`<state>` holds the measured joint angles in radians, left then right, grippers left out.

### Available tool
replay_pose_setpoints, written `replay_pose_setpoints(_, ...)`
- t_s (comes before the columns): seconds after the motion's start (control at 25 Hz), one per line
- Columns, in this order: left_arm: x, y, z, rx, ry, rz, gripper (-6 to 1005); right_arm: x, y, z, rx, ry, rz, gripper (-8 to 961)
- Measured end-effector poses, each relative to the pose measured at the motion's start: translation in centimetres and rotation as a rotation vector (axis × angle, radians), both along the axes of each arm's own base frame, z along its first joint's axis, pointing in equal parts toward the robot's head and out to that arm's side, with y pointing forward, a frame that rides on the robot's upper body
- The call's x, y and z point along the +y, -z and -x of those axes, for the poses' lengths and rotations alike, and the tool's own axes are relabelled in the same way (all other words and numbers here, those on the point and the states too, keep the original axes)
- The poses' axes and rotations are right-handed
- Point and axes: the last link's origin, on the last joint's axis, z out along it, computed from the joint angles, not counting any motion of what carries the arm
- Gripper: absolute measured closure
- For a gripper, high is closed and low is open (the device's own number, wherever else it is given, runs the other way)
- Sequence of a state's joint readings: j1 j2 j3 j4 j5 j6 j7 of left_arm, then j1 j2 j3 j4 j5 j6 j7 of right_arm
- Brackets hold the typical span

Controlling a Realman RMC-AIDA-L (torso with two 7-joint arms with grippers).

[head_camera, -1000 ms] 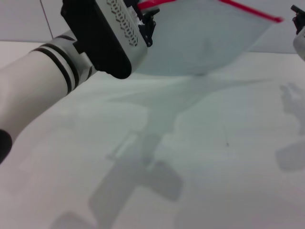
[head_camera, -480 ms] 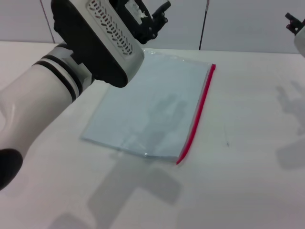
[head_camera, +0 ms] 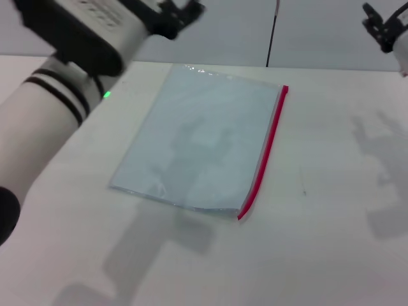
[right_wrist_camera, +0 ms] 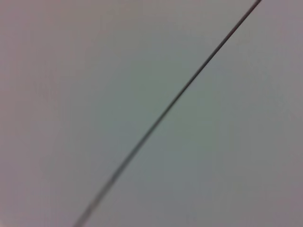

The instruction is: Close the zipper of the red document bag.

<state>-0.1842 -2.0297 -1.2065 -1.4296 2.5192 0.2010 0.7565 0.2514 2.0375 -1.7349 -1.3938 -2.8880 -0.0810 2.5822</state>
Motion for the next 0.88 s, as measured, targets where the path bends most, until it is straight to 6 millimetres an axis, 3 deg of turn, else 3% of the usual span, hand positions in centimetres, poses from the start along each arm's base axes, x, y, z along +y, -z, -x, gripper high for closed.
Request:
replay_pose_setpoints(0.12, 0.3, -0.6, 1.8, -0.106, -0.031, -0.080, 140, -1.3, 1.5, 0.0, 0.167, -0.092, -0.037, 378)
replay_pose_setpoints(0.28, 0.2, 0.3, 3.8, -0.178, -0.033, -0.136, 140, -1.9, 3.4, -1.5, 0.309, -0.131, -0.080, 378)
replay_pose_setpoints(0.56, 0.6, 2.8, 7.4, -0.268, 0.000, -0.113, 139, -2.4, 6.2, -5.8, 0.434, -0.087, -0.166, 379)
replay_pose_setpoints(0.88, 0.6, 3.5, 10.0, -0.284, -0.013, -0.073, 139, -3.0, 7.8, -7.7, 0.495, 0.012, -0.152, 380)
